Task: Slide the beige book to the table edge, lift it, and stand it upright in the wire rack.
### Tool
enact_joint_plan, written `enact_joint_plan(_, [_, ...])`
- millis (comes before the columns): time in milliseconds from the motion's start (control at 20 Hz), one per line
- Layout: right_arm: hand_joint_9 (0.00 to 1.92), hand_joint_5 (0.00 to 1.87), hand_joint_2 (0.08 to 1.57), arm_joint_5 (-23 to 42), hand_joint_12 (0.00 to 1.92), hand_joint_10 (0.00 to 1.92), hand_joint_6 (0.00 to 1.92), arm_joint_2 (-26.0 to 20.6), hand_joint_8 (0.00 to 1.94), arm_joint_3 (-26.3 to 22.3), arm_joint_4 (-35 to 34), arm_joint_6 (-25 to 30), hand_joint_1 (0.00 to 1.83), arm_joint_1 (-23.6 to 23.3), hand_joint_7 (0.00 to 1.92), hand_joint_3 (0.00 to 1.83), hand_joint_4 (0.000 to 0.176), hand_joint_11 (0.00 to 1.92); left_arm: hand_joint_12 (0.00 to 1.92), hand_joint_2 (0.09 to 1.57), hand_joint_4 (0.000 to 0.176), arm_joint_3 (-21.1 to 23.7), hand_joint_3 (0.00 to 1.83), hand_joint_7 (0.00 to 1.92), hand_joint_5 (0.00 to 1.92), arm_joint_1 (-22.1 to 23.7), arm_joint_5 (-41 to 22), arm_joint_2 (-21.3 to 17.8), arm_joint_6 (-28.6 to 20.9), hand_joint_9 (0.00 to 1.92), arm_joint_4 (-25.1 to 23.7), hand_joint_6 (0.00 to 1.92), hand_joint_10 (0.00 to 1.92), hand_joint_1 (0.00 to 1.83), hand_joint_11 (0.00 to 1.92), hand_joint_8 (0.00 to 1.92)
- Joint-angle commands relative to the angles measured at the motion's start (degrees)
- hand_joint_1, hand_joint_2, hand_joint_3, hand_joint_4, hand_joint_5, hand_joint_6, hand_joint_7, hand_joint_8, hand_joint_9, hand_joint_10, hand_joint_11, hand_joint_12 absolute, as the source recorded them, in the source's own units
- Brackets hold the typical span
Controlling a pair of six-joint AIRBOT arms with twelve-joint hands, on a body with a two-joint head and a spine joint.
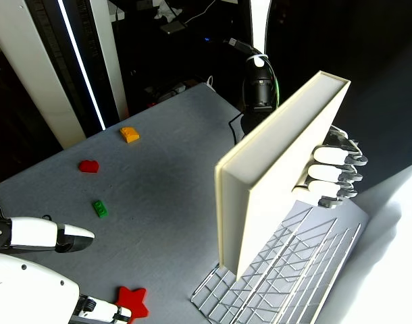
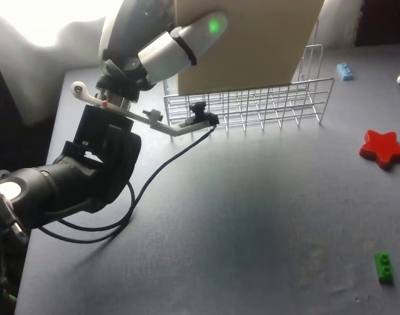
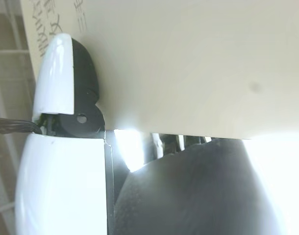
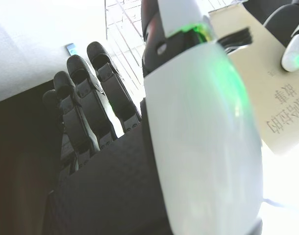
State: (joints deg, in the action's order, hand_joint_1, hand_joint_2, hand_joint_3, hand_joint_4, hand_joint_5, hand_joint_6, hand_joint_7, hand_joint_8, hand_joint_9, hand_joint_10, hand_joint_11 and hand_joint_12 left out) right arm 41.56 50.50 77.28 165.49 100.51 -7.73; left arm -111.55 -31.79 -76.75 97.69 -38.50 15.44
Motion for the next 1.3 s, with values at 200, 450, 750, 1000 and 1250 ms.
enact_joint_plan(200, [0.37,0.36,1.1,-4.2,0.97,0.0,0.0,-0.2,0.0,0.6,-1.0,0.0,0.23,-0.9,0.37,0.0,0.0,0.01,1.6,1.23,0.0,-2.7,0.0,0.56,0.7,-0.5,-6.8,1.9,-1.0,0.65,1.4,1.3,1.47,1.47,0.74,1.41])
enact_joint_plan(450, [0.36,0.34,1.1,-4.2,0.95,0.0,0.0,0.1,0.0,0.9,-1.0,0.0,0.22,-0.9,0.36,0.0,0.0,0.0,1.63,1.19,0.0,-3.5,0.0,0.67,0.84,-0.8,-7.3,3.5,-0.7,0.77,3.5,1.14,1.35,1.48,0.71,1.3])
enact_joint_plan(750, [0.38,0.37,1.1,-4.2,0.95,0.01,0.01,0.1,0.01,0.9,-1.0,-0.2,0.22,-0.9,0.38,0.0,0.0,0.03,1.64,1.21,0.0,-3.7,0.0,0.6,0.73,-2.3,-7.8,5.4,-0.3,0.73,5.1,1.25,1.37,1.48,0.68,1.38])
enact_joint_plan(1000, [0.35,0.35,1.1,-4.2,0.94,0.0,0.0,0.2,0.0,0.9,-1.0,-0.3,0.23,-0.9,0.35,0.0,0.0,0.0,1.66,1.19,0.0,-5.1,0.0,0.67,0.88,-3.5,-8.1,7.4,-0.2,0.76,6.1,1.08,1.35,1.48,0.69,1.33])
enact_joint_plan(1250, [0.35,0.35,1.1,-4.2,0.94,0.01,0.01,0.2,0.01,0.9,-1.0,-0.6,0.22,-0.9,0.35,0.0,0.0,0.01,1.71,1.24,0.0,-4.7,0.0,0.54,0.72,-4.4,-8.3,7.9,0.2,0.66,7.4,1.28,1.46,1.47,0.61,1.46])
